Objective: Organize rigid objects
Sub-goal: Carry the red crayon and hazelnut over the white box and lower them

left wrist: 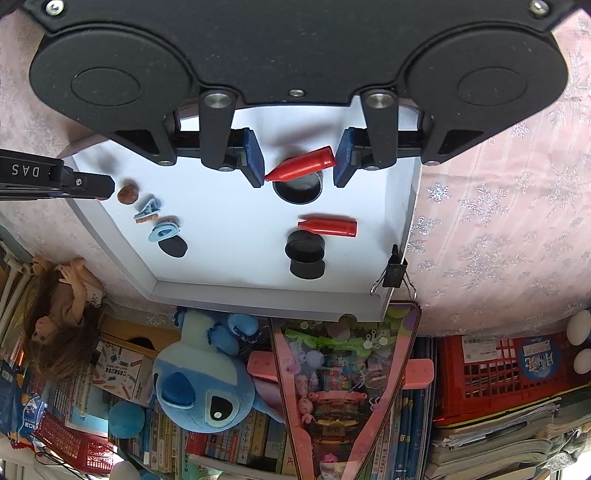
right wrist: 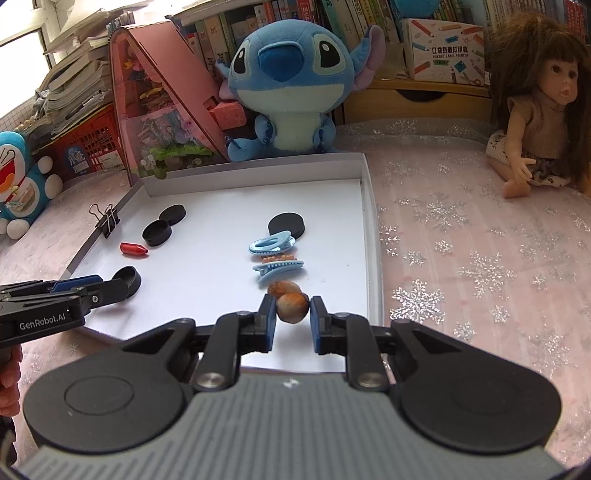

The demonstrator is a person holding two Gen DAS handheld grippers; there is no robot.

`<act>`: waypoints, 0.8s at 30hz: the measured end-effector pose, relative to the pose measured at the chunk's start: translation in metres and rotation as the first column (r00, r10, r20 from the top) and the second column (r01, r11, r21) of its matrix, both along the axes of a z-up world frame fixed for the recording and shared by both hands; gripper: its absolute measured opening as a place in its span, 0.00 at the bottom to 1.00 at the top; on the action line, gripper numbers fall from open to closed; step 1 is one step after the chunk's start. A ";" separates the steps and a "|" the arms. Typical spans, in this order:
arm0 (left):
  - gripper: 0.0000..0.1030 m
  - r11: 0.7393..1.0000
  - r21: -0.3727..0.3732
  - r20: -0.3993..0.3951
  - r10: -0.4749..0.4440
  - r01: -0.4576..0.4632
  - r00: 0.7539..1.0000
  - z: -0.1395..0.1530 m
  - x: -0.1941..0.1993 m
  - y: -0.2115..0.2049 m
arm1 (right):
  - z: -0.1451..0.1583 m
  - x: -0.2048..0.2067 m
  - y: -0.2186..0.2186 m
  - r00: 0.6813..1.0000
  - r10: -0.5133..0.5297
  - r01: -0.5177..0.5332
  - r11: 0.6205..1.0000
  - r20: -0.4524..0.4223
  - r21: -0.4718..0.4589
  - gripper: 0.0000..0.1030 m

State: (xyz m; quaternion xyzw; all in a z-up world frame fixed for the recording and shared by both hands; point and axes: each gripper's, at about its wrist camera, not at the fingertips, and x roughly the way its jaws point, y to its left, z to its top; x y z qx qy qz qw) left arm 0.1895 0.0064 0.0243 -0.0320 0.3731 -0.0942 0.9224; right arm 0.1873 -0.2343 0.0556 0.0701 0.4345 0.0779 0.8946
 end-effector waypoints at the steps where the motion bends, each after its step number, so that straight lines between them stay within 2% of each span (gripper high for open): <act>1: 0.37 1.000 0.001 -0.001 0.002 -0.002 1.000 -0.001 0.001 0.000 | -0.001 0.001 0.000 1.000 -0.002 0.002 1.000 -0.003 0.001 0.23; 12: 0.37 0.999 0.035 0.034 0.012 -0.014 0.999 -0.005 0.007 -0.002 | -0.007 0.007 0.001 1.000 -0.014 0.014 1.000 -0.016 0.004 0.23; 24: 0.37 0.999 0.040 0.041 0.010 -0.012 0.999 -0.005 0.006 -0.003 | -0.010 0.008 0.003 1.000 -0.015 0.015 1.000 -0.018 -0.004 0.23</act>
